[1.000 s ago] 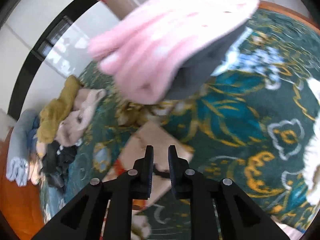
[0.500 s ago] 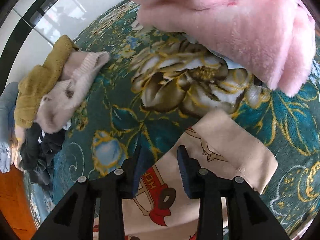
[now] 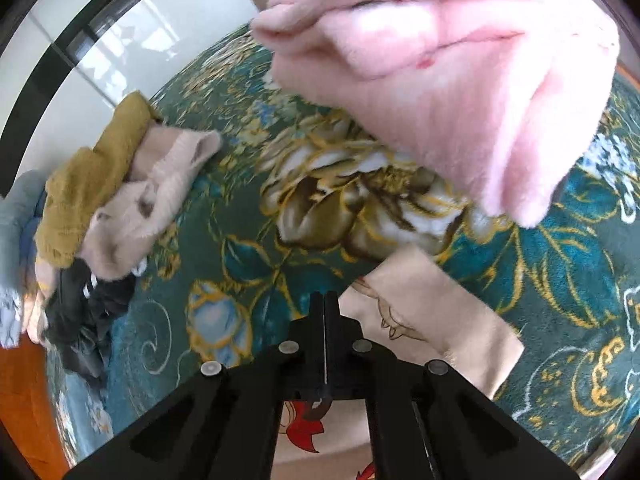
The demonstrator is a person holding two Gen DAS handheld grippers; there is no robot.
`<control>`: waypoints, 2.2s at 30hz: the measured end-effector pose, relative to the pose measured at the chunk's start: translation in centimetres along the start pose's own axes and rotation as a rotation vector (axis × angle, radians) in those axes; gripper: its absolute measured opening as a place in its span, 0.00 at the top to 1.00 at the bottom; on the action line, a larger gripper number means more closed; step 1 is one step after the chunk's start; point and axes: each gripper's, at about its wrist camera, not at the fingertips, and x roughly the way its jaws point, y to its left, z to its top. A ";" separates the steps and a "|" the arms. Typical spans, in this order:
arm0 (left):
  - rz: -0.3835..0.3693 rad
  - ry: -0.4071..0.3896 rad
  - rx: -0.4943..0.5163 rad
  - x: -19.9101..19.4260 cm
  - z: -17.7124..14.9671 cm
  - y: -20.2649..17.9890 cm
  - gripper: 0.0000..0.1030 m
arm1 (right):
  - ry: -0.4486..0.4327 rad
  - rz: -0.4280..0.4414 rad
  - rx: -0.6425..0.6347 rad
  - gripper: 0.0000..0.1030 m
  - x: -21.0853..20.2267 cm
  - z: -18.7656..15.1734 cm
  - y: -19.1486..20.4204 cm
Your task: Fold clothes
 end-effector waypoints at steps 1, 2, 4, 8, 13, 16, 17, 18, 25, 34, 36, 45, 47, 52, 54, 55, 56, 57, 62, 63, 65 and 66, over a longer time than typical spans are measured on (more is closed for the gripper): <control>0.000 0.002 -0.007 0.1 0.0 0.1 0.67 | 0.028 0.015 0.039 0.99 0.4 0.0 -0.3; 0.000 0.004 -0.013 0.2 0.0 0.2 0.67 | 0.056 0.028 0.078 0.99 0.8 0.1 -0.7; -0.004 0.008 -0.017 0.2 0.0 0.2 0.67 | 0.053 0.005 0.114 0.93 1.0 -0.2 -1.1; -0.006 0.013 -0.016 0.3 0.0 0.3 0.67 | 0.031 -0.016 0.126 0.74 1.4 -0.6 -1.0; -0.014 0.025 -0.034 0.6 -0.1 0.7 0.67 | 0.015 -0.104 0.086 0.70 1.8 -0.9 0.4; -0.016 0.028 -0.039 0.7 -0.2 0.8 0.67 | 0.011 -0.162 0.040 0.70 2.2 -1.0 1.1; -0.017 0.028 -0.041 0.8 -0.2 0.8 0.66 | 0.010 -0.189 0.012 0.70 2.4 -1.2 1.6; -0.018 0.028 -0.046 0.8 -0.2 0.9 0.66 | 0.009 -0.201 -0.003 0.70 2.5 -1.2 1.9; -0.009 0.032 -0.066 0.9 -0.3 1.7 0.66 | -0.002 -0.219 -0.020 0.94 2.5 -1.4 1.4; 0.001 0.029 -0.075 0.3 -0.5 2.3 0.65 | -0.081 -0.080 0.046 0.97 1.2 -0.1 0.0; 0.005 0.029 -0.078 -0.1 -0.6 2.6 0.65 | -0.058 -0.094 0.045 0.97 2.2 -0.2 -0.2; -0.003 0.025 -0.071 -2.3 -1.7 3.8 0.51 | -0.021 0.060 0.077 0.74 1.1 -0.3 -0.9; -0.005 0.022 -0.054 -2.9 -2.1 4.0 0.50 | -0.021 0.144 0.080 0.74 -0.3 -1.1 -1.4; -0.003 0.016 -0.028 -4.5 -3.5 4.9 0.50 | -0.004 0.247 0.015 0.66 -4.3 -4.6 -2.6; -0.008 0.024 -0.034 -5.0 -4.4 5.7 0.50 | 0.000 0.291 0.021 0.58 -6.3 -6.2 -3.9; -0.008 0.030 -0.035 -5.2 -4.8 6.0 0.50 | -0.001 0.303 0.030 0.57 -7.0 -7.0 -4.6; -0.007 0.033 -0.038 -5.4 -5.3 6.4 0.50 | -0.002 0.315 0.039 0.56 -7.8 -7.7 -5.4; -0.007 0.037 -0.042 -5.5 -5.8 6.9 0.49 | -0.004 0.322 0.051 0.56 -8.7 -8.5 -6.3; -0.022 0.078 -0.045 -6.0 -8.3 8.4 0.47 | -0.003 0.360 0.155 0.56 -11.9 -11.5 -11.5; -0.025 0.084 -0.048 -6.1 -8.8 8.6 0.47 | -0.013 0.366 0.169 0.56 -12.5 -12.0 -12.6; -0.039 0.107 -0.056 -6.2 -9.8 9.0 0.47 | -0.028 0.364 0.185 0.56 -14.0 -13.1 -14.9; -0.049 0.125 -0.056 -6.1 -10.4 9.1 0.46 | -0.028 0.367 0.198 0.56 -14.4 -13.6 -15.8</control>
